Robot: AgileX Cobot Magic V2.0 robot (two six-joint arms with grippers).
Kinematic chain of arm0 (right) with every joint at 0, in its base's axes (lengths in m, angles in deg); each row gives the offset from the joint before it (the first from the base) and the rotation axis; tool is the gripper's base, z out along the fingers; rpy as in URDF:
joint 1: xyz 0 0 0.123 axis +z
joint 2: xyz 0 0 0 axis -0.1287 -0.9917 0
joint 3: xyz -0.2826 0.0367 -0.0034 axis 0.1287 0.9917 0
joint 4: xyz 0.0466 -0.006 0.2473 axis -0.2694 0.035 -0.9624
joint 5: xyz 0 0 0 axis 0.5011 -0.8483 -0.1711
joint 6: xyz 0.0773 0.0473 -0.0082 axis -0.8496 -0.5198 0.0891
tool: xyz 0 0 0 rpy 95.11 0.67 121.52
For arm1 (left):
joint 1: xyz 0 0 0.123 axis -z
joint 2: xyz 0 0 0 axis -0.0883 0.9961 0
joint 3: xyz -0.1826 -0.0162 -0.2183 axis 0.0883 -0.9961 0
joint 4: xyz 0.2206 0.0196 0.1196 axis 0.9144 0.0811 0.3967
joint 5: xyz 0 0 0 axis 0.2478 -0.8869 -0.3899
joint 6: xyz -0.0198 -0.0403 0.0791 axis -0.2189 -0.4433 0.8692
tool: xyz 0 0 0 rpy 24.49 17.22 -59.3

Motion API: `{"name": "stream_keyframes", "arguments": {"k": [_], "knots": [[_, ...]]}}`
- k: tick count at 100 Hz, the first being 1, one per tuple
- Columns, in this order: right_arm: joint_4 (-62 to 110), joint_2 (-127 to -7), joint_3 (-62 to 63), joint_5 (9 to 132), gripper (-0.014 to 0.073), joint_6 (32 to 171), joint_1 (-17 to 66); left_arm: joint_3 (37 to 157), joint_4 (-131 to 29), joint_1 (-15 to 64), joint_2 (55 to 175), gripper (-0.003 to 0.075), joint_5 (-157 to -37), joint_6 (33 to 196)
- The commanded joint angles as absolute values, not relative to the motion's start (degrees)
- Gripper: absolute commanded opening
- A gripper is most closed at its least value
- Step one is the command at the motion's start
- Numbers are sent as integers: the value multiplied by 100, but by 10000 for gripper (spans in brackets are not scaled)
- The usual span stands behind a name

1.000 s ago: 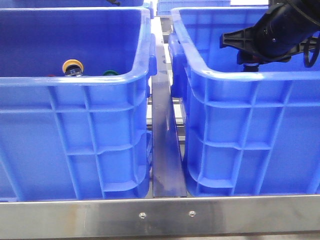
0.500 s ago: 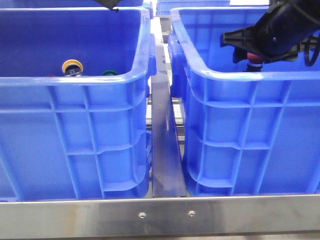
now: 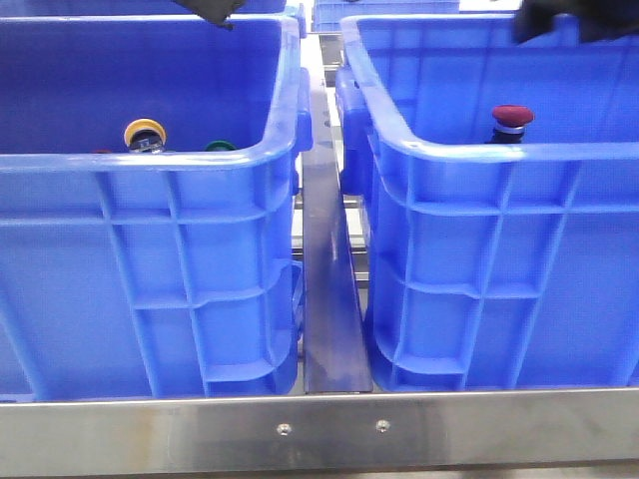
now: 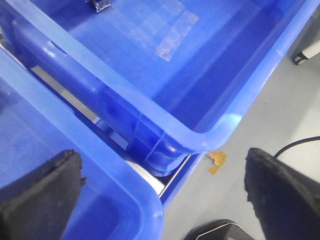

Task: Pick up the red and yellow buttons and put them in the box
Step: 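Lower the red button into the empty crate and open the right gripper, then lower the left gripper into the button crate and grasp a yellow-capped button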

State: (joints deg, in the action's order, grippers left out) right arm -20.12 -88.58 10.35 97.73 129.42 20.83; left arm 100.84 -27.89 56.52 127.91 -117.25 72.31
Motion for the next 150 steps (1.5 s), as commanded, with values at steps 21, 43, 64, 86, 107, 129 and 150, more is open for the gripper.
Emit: {"name": "stream_keyframes", "arguments": {"k": [21, 43, 64, 86, 107, 129, 150], "knots": [[-1901, -6897, 1987, 9241, 17, 13081, 2050, 10252, -2764, 5695, 12630, 619, -11394, 7201], [-1906, -5688, 2627, 8486, -48, 13081, 2050, 10252, -2558, 5342, 12396, 619, -11436, 7049], [-1911, -4955, 2962, 8175, -48, 13077, 2050, 10313, -1758, 4451, 12282, 619, -12023, 5766], [-1916, -4835, 2998, 8124, -48, 13077, 2050, 10727, -1618, 3482, 12785, 619, -13077, 5219], [-1916, -4835, 2998, 8124, -48, 13077, 2050, 11563, -1885, 2876, 13756, 619, -13707, 5219], [-1916, -4835, 2998, 8124, -48, 13077, 2050, 12340, -2240, 2597, 14749, 618, -13749, 5219], [-1916, -4835, 2998, 8140, -48, 13077, 2050, 12796, -2403, 2582, 15425, 618, -13738, 5243]]}}
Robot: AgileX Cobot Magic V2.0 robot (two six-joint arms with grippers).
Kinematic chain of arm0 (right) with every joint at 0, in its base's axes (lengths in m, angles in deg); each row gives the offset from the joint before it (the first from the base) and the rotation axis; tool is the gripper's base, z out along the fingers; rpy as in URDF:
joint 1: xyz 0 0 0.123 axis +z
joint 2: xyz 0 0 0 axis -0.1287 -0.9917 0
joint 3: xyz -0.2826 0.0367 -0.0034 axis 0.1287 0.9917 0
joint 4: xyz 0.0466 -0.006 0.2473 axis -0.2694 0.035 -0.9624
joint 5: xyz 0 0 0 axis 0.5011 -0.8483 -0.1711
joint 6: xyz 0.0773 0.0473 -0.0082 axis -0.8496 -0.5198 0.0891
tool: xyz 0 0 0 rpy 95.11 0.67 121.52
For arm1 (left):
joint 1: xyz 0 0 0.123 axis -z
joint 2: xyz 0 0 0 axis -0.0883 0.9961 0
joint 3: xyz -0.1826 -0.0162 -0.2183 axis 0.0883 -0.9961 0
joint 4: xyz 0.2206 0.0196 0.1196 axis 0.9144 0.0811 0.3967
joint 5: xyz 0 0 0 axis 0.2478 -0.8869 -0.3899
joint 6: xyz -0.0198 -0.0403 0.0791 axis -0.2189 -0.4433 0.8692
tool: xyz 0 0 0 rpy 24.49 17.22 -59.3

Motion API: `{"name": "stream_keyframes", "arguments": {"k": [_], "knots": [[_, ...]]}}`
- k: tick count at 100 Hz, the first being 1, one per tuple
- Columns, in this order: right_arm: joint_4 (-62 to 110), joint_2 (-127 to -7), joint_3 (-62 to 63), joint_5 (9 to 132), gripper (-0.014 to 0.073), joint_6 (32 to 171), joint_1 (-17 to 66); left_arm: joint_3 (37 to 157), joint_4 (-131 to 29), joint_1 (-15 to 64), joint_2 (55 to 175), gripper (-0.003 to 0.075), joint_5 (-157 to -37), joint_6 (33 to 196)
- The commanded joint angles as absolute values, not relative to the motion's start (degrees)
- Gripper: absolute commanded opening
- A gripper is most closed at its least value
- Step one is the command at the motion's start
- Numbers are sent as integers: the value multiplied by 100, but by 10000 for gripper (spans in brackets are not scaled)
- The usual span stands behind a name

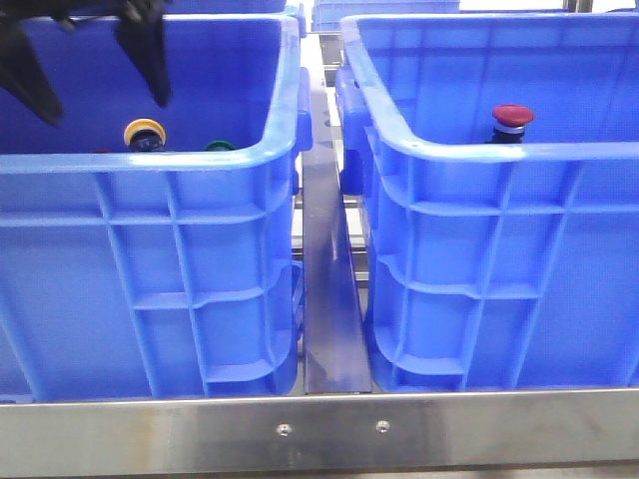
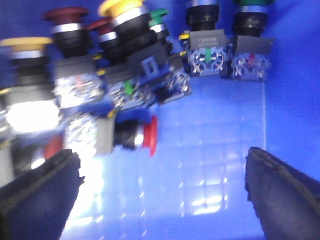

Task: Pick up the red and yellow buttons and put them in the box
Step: 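Lower the left gripper into the button crate and grasp a yellow-capped button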

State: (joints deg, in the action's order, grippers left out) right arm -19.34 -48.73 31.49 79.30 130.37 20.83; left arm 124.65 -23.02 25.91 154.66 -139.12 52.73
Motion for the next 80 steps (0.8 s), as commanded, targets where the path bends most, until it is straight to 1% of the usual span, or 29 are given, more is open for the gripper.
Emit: {"name": "stream_keyframes", "arguments": {"k": [1, 33, 58, 80], "knots": [[-1916, -4835, 2998, 8140, -48, 13077, 2050, 12809, -2403, 2582, 15443, 618, -13738, 5243], [-1916, -4835, 2998, 8181, -48, 13077, 2050, 12936, -2452, 2331, 15961, 617, -13304, 5232], [-1916, -4835, 2998, 8181, -48, 13077, 2050, 12964, -2877, 2153, 16217, 617, -12938, 5232], [-1916, -4835, 2998, 8176, -48, 13077, 2050, 13318, -2993, 2153, 16517, 617, -13054, 5232]]}}
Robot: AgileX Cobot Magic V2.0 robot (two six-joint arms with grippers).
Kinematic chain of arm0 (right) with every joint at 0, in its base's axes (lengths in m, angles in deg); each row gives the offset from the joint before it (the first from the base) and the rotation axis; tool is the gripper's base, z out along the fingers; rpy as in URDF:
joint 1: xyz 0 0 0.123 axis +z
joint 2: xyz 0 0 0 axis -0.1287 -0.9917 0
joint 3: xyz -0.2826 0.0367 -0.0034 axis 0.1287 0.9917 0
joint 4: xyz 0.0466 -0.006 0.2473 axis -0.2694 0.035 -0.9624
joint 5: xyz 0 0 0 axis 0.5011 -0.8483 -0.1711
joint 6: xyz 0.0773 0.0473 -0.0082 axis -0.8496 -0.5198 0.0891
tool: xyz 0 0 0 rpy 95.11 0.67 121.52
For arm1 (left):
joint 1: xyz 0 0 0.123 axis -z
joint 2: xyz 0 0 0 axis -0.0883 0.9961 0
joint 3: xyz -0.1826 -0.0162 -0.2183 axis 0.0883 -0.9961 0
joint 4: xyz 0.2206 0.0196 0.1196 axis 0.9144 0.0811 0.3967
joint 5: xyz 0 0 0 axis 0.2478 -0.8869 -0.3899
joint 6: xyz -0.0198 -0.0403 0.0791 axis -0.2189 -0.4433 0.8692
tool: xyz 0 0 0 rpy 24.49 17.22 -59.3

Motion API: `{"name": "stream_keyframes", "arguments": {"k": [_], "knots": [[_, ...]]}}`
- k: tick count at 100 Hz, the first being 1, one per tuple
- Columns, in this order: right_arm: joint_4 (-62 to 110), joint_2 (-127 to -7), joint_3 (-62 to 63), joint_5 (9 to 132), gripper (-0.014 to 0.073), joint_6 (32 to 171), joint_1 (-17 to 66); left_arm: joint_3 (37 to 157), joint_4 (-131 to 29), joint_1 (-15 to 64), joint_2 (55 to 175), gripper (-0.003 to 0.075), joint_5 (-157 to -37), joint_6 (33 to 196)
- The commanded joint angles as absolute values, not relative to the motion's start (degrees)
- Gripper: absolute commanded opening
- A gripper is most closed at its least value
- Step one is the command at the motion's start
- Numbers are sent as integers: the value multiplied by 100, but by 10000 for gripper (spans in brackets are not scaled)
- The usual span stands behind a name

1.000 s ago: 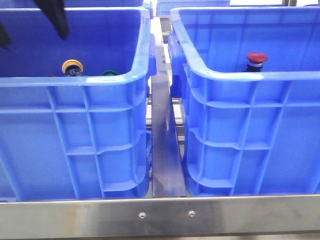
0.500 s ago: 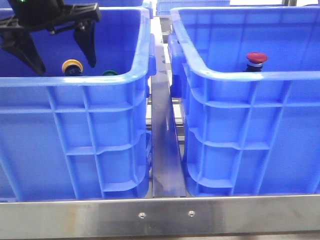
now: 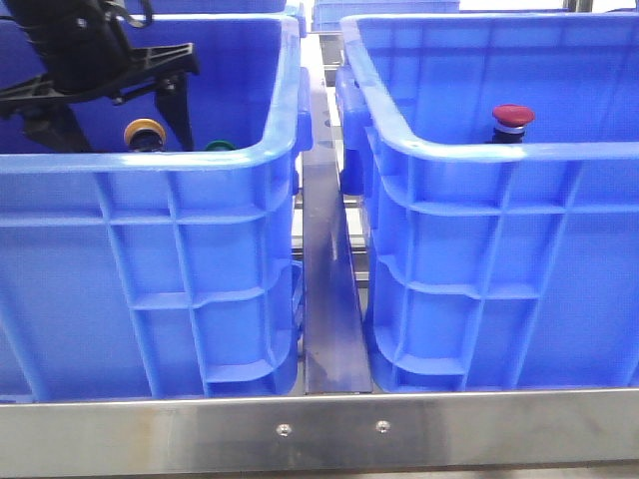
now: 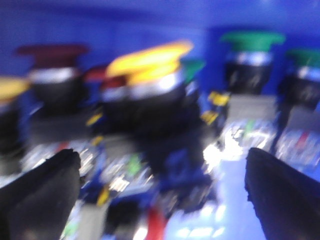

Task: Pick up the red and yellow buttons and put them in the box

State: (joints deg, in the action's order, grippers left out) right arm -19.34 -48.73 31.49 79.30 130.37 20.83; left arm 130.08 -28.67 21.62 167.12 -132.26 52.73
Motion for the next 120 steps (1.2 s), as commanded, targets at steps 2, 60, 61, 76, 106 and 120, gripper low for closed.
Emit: {"name": "stream_keyframes", "arguments": {"k": [2, 60, 61, 76, 106, 120], "knots": [[-1916, -4835, 2998, 8176, -48, 13077, 2050, 13331, -2993, 2153, 16532, 616, -13054, 5232], [-1916, -4835, 2998, 8176, -48, 13077, 2050, 13390, -2991, 2194, 16506, -20, -13143, 5618], [-1916, -4835, 2998, 8176, -48, 13077, 2050, 13390, -2991, 2204, 16495, -20, -13161, 5647], [-1916, -4835, 2998, 8176, -48, 13077, 2050, 13258, -2702, 2433, 16236, -20, -13238, 5721], [-1916, -4835, 2998, 8176, -48, 13077, 2050, 12199, -2456, 2947, 14961, -20, -12572, 5721], [-1916, -4835, 2998, 8176, -48, 13077, 2050, 11750, -2513, 3149, 14375, -20, -12439, 5974]]}}
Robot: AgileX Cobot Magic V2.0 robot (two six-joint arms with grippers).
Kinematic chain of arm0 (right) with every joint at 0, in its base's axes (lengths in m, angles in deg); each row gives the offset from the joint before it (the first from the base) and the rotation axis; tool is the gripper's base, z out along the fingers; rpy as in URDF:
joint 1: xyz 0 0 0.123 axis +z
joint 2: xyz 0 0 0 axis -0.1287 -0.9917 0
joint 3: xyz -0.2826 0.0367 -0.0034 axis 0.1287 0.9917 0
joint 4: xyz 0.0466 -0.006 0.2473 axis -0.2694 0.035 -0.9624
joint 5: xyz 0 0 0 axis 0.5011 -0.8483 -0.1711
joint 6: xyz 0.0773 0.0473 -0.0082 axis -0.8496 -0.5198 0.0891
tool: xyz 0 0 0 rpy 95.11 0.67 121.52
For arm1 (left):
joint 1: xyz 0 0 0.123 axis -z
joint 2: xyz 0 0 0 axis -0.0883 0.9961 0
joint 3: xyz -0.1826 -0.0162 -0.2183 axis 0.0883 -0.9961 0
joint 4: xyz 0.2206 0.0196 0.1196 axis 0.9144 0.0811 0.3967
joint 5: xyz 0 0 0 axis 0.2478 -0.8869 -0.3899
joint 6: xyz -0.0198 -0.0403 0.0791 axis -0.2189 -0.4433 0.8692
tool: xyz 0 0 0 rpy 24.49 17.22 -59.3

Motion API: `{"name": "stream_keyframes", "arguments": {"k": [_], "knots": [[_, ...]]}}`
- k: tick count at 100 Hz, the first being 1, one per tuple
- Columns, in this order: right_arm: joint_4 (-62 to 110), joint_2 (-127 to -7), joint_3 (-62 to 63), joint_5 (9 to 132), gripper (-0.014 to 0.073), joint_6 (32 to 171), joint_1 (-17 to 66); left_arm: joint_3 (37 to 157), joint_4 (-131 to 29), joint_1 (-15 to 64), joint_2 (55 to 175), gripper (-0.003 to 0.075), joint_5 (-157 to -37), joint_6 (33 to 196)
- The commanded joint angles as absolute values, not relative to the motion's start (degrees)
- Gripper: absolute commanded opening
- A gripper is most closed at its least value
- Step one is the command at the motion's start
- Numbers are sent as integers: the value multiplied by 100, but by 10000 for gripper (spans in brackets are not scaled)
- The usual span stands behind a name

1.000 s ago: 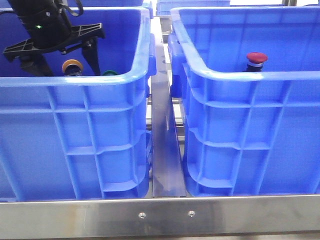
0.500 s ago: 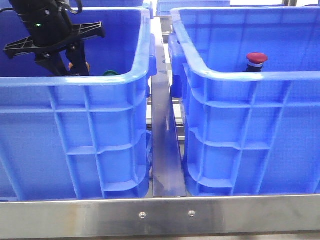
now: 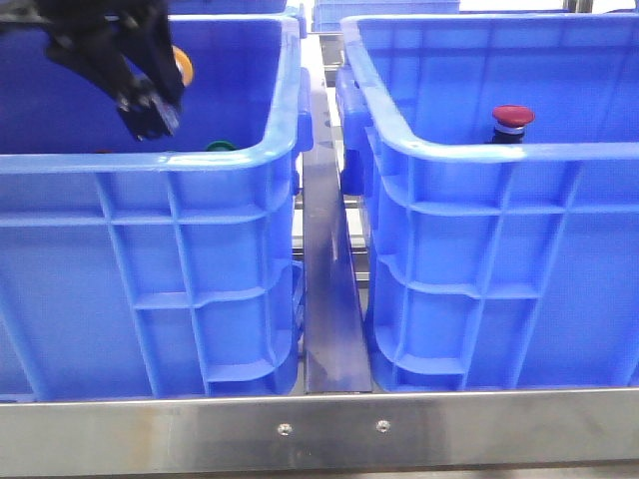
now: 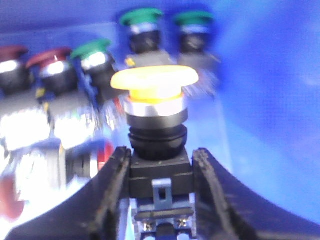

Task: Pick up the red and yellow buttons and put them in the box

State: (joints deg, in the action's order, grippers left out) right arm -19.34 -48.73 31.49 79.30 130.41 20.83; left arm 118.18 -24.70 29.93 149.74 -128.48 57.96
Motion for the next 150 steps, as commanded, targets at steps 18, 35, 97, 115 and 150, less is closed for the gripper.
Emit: {"name": "stream_keyframes", "arguments": {"k": [18, 35, 97, 115, 150], "knots": [[-1916, -4835, 2998, 8170, -48, 13077, 2050, 11431, -2803, 3667, 13799, -20, -12322, 6901], [-1916, -4841, 2998, 8070, -48, 13077, 2050, 11426, -2891, 4300, 13645, -20, -12216, 7473], [-2015, -5060, 2398, 6993, 573, 13063, 2050, 11426, -2891, 5473, 13655, -20, -12041, 8699], [-2865, -5657, 1734, 5946, 634, 12700, 2050, 11426, -2891, 5473, 13655, -20, -12041, 8699], [-3267, -7529, 639, 3742, 611, 12160, 2050, 11426, -2902, 5473, 13655, -20, -12041, 8699]]}}
